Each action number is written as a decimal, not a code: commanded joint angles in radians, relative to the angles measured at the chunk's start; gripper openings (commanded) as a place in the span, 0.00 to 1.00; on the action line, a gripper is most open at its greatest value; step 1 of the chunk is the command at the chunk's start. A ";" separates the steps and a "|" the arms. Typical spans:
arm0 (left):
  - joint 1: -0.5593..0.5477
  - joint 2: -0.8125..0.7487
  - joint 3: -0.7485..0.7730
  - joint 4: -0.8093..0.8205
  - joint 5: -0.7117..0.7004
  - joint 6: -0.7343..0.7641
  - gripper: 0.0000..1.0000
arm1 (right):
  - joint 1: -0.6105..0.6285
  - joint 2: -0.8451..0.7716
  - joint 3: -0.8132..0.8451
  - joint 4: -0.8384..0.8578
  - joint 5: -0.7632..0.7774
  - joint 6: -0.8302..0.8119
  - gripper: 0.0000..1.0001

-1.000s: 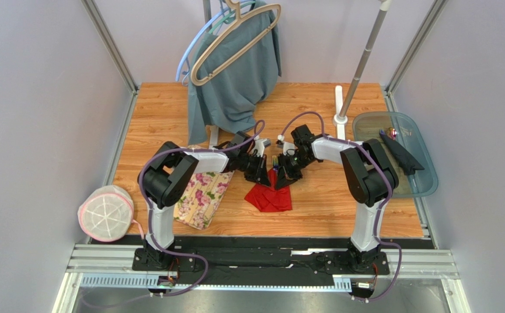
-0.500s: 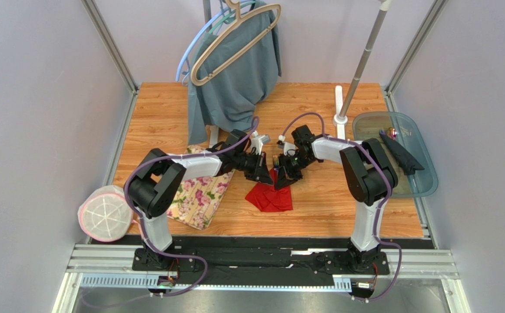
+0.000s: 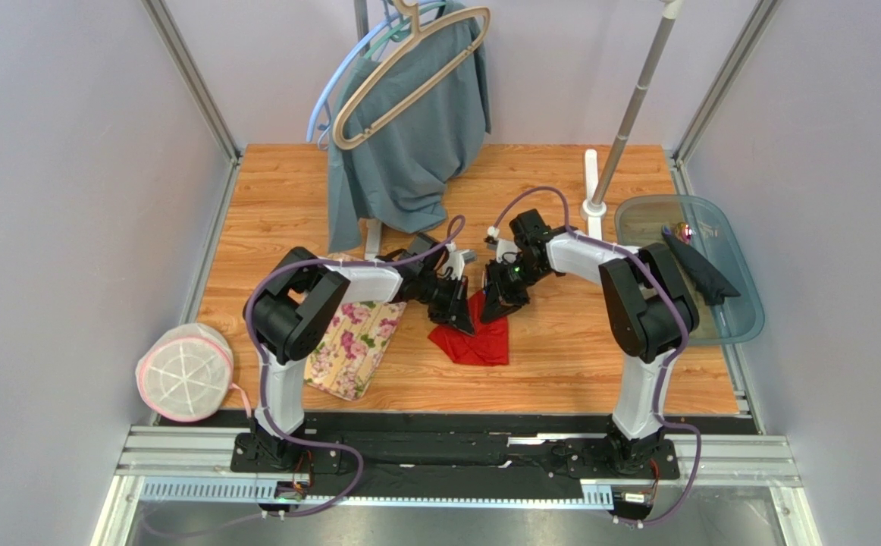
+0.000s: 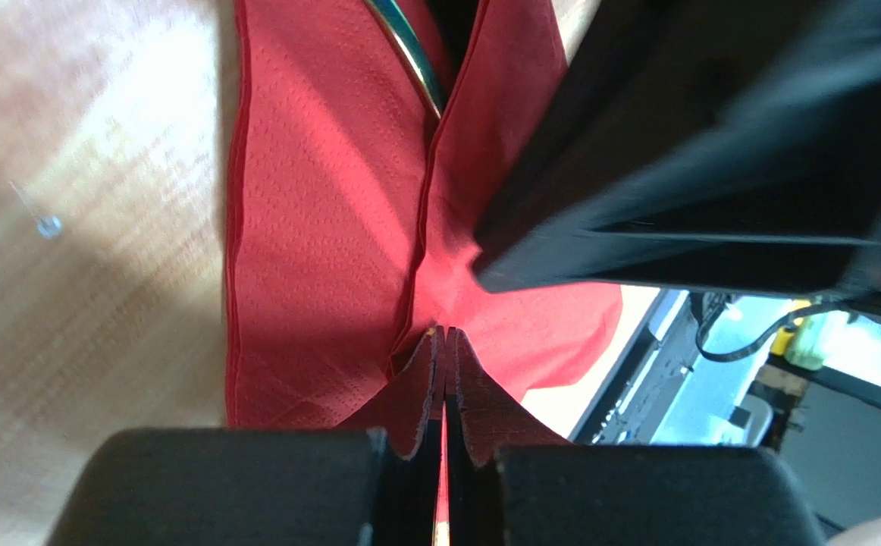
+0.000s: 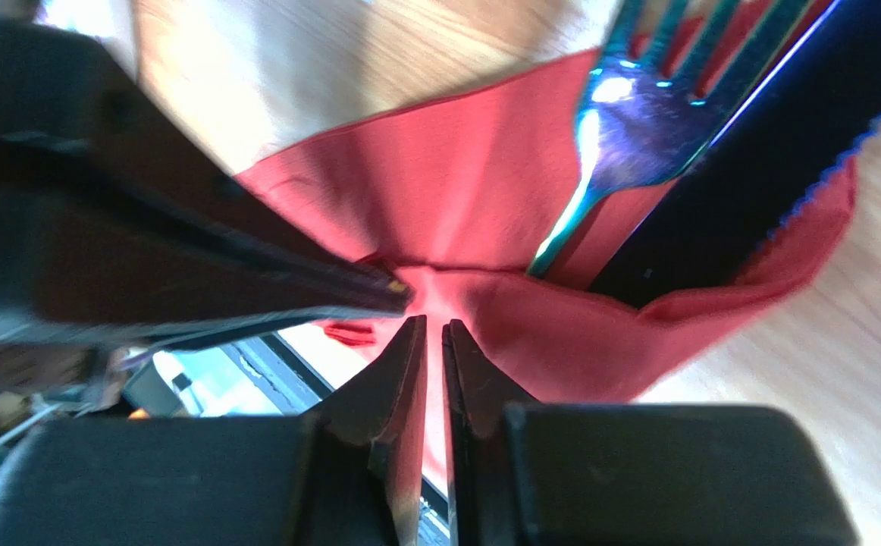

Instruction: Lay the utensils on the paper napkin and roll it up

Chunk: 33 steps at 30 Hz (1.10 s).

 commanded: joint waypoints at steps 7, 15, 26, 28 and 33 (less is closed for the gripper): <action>0.011 0.029 0.034 -0.094 -0.105 0.082 0.00 | 0.005 -0.098 0.090 -0.074 0.117 -0.019 0.13; 0.013 0.026 0.035 -0.097 -0.115 0.089 0.00 | 0.035 -0.026 0.085 -0.061 0.169 -0.039 0.11; 0.054 -0.063 -0.037 0.010 -0.054 0.060 0.06 | 0.040 0.075 -0.010 0.012 0.237 -0.053 0.06; 0.056 -0.135 -0.078 0.125 0.012 0.036 0.11 | 0.037 0.089 -0.021 0.026 0.221 -0.041 0.05; 0.036 -0.160 -0.124 0.234 0.105 -0.073 0.13 | 0.014 0.095 -0.018 0.051 0.169 -0.024 0.04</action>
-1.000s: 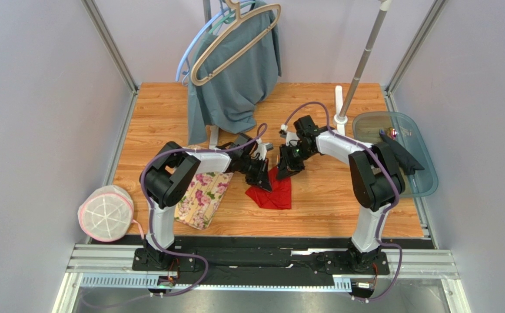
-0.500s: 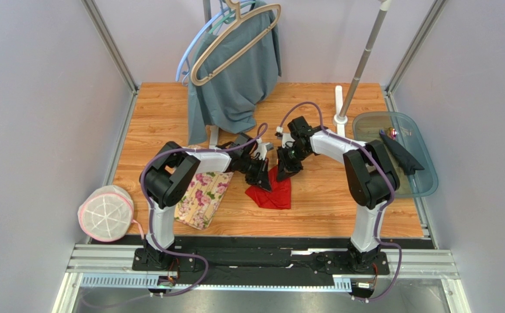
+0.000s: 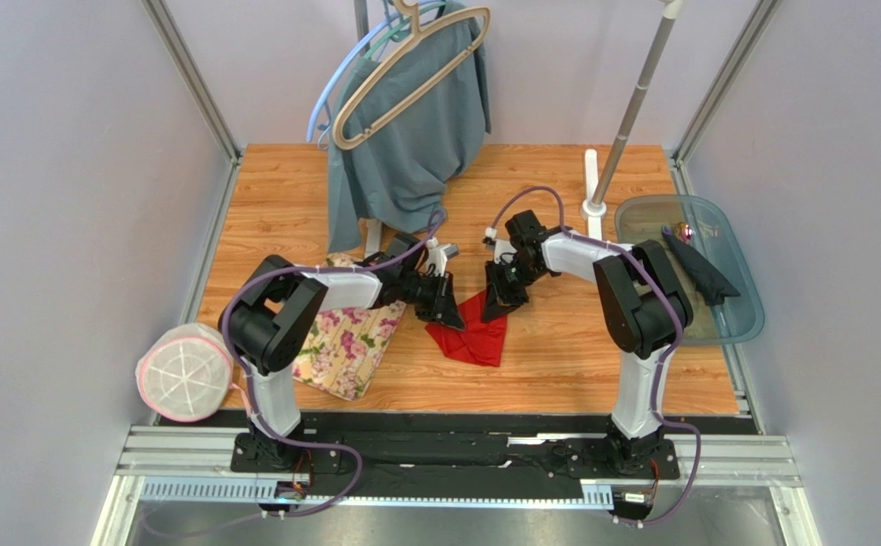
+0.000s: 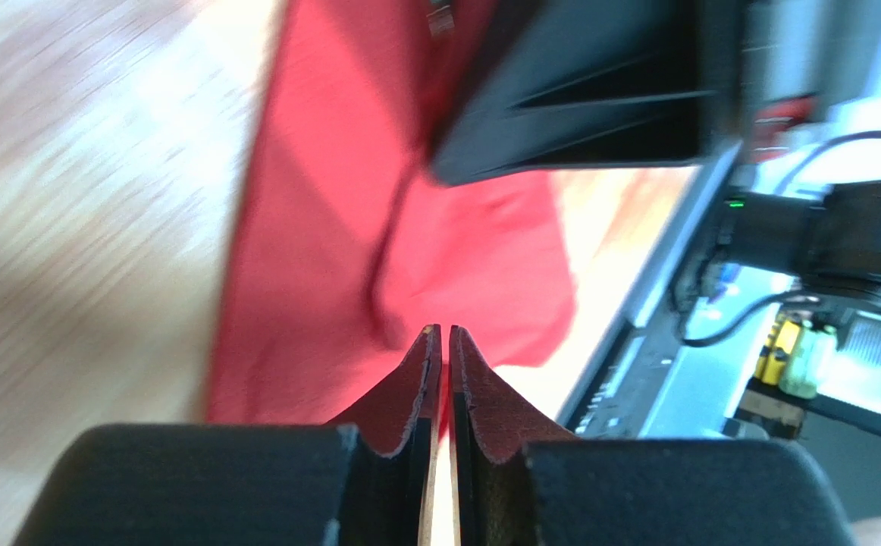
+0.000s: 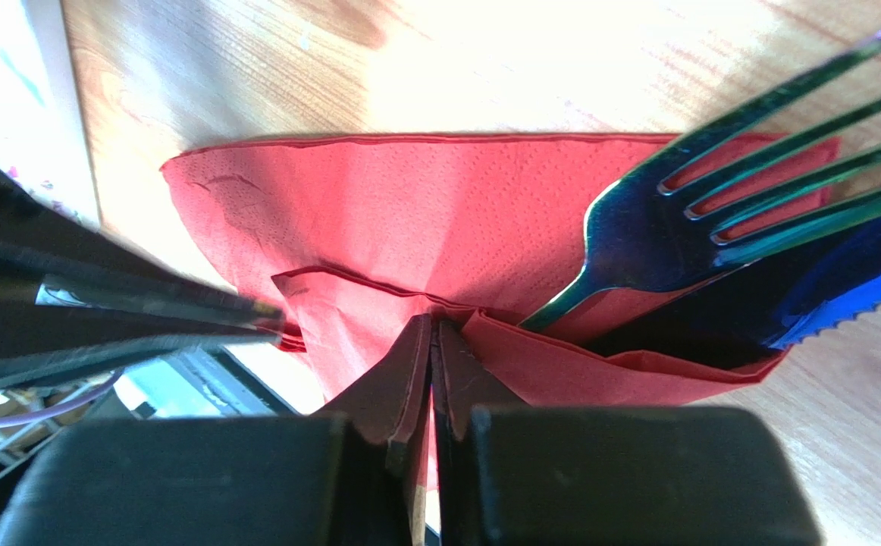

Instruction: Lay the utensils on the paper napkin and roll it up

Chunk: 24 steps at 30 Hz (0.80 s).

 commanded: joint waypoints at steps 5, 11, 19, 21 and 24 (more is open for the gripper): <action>-0.047 -0.003 0.013 0.185 0.091 -0.104 0.13 | -0.007 0.072 -0.021 0.049 0.045 -0.013 0.04; -0.066 0.079 0.044 0.208 0.056 -0.134 0.12 | -0.008 0.087 0.009 0.049 0.042 -0.003 0.04; -0.064 0.194 0.067 0.098 -0.055 -0.145 0.04 | -0.031 0.080 0.061 0.029 0.016 0.014 0.05; -0.060 0.206 0.064 0.067 -0.081 -0.141 0.02 | -0.034 0.060 0.095 0.003 0.014 0.005 0.09; -0.055 0.209 0.059 0.061 -0.092 -0.145 0.01 | -0.036 0.003 0.121 -0.028 0.025 0.011 0.15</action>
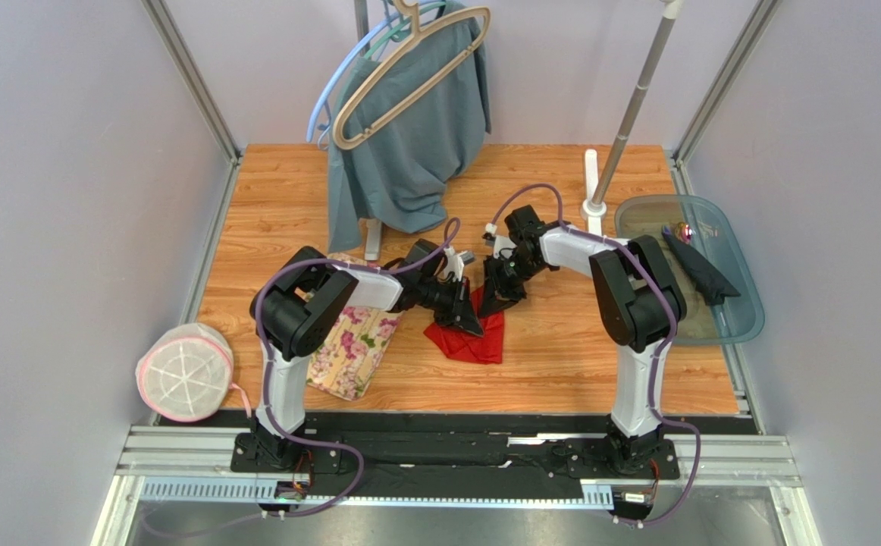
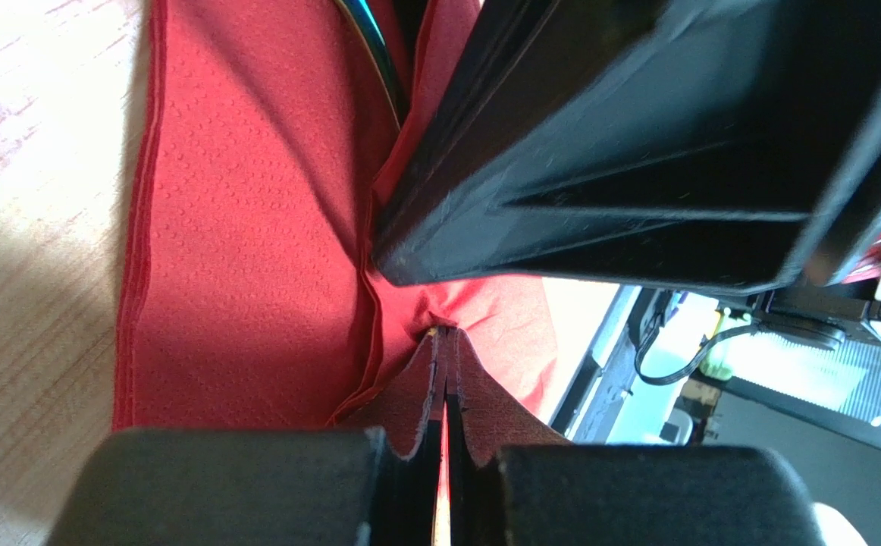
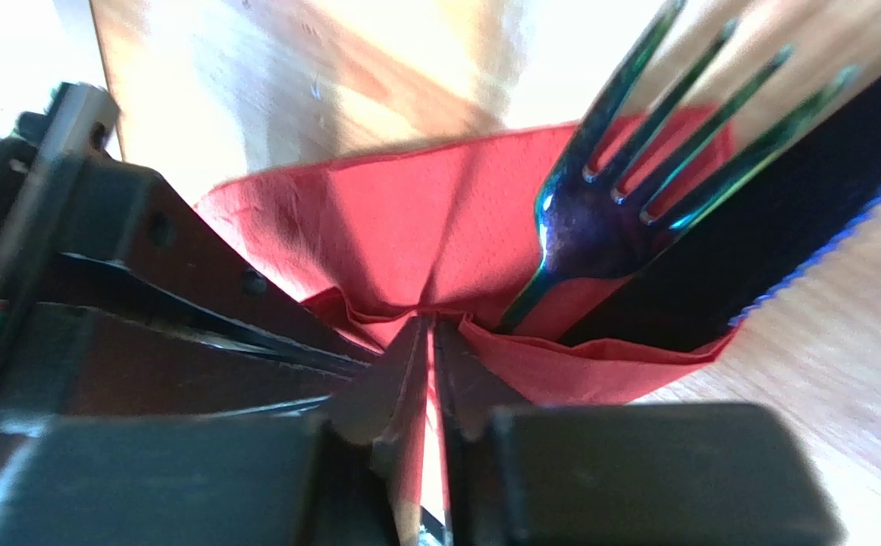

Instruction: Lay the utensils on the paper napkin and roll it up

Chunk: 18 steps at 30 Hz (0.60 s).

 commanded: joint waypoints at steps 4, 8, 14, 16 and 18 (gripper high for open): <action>0.007 0.050 0.015 -0.092 -0.131 0.031 0.00 | -0.007 -0.120 0.043 -0.023 0.099 -0.004 0.18; 0.007 0.040 0.021 -0.097 -0.135 0.046 0.00 | 0.004 -0.130 0.017 -0.037 0.119 -0.012 0.16; 0.007 0.042 0.016 -0.092 -0.132 0.048 0.00 | 0.026 -0.102 -0.011 0.003 0.110 -0.007 0.14; 0.007 0.042 0.016 -0.094 -0.132 0.049 0.00 | 0.030 -0.077 -0.012 0.017 0.112 -0.004 0.14; 0.007 0.040 0.018 -0.095 -0.132 0.049 0.00 | 0.033 -0.041 -0.020 0.026 0.112 -0.007 0.13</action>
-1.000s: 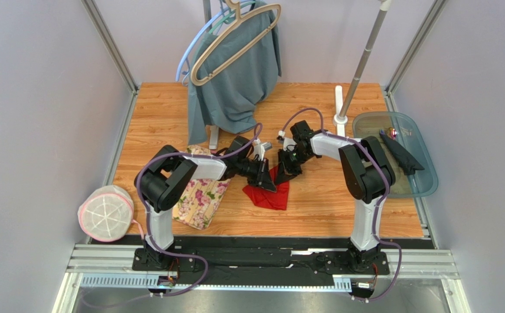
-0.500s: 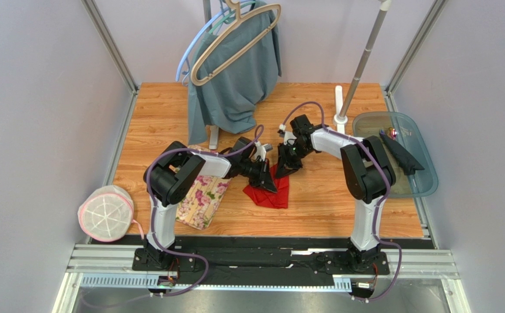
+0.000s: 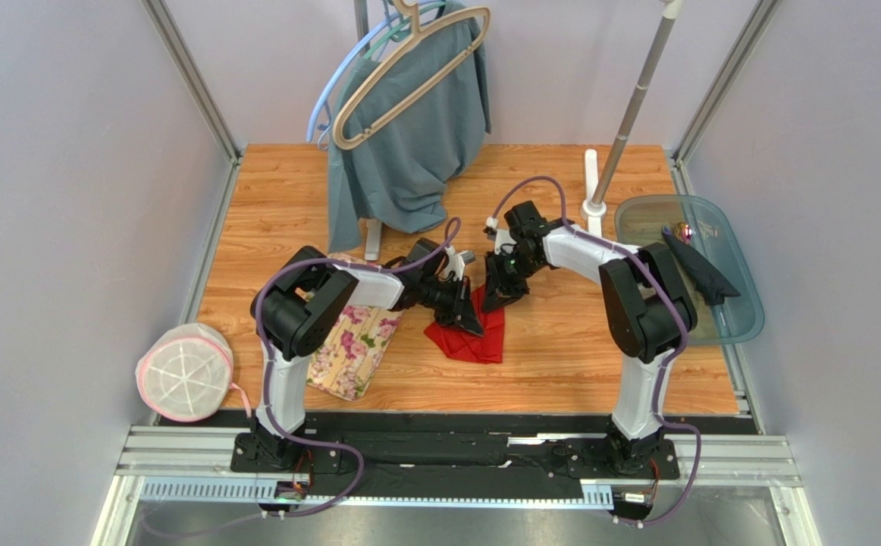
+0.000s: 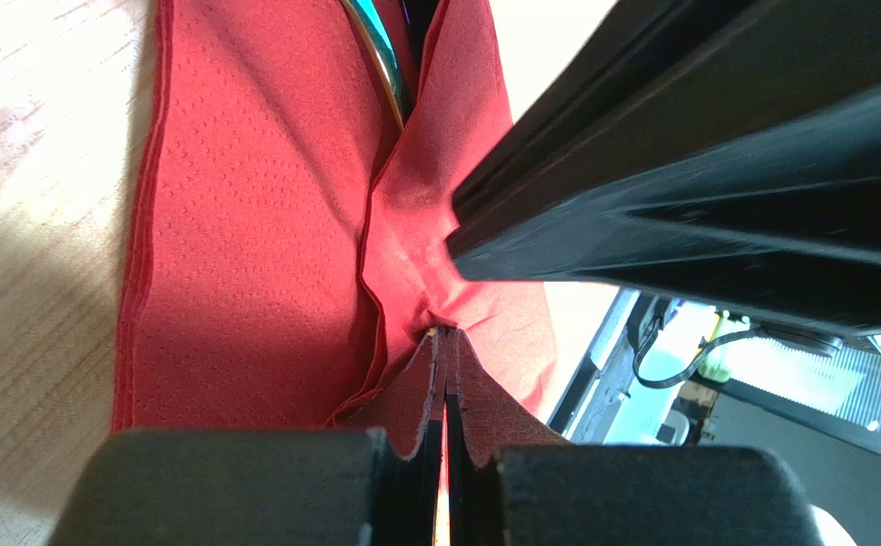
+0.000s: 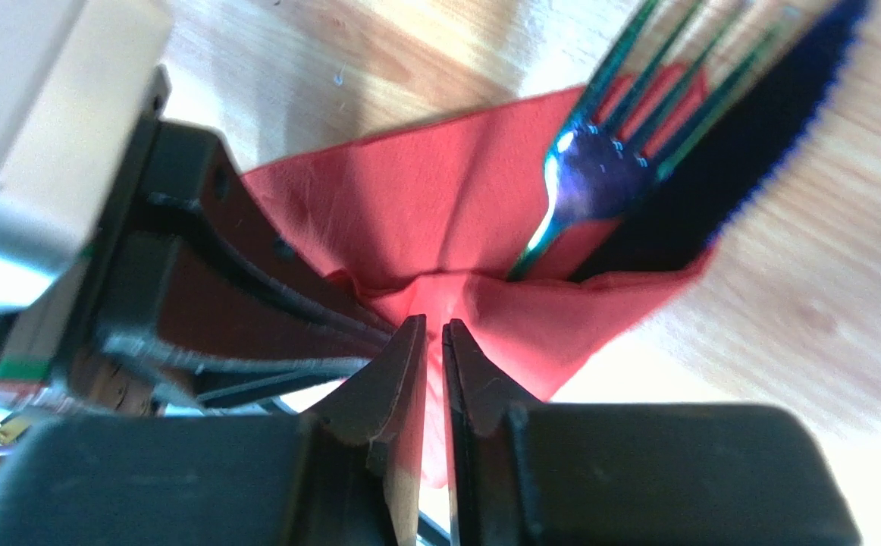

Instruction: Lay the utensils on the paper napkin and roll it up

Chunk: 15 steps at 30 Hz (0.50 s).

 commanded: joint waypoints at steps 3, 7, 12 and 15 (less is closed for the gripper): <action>0.009 0.036 0.003 -0.067 -0.127 0.053 0.01 | 0.015 0.101 -0.022 0.055 0.035 -0.011 0.12; 0.027 -0.019 -0.028 -0.001 -0.087 0.044 0.05 | 0.014 0.130 -0.039 0.053 0.076 -0.040 0.09; 0.023 -0.123 -0.051 0.051 -0.029 0.061 0.13 | 0.000 0.147 -0.043 0.064 0.076 -0.060 0.08; 0.009 -0.148 -0.048 0.053 -0.021 0.052 0.14 | -0.008 0.151 -0.034 0.062 0.084 -0.051 0.08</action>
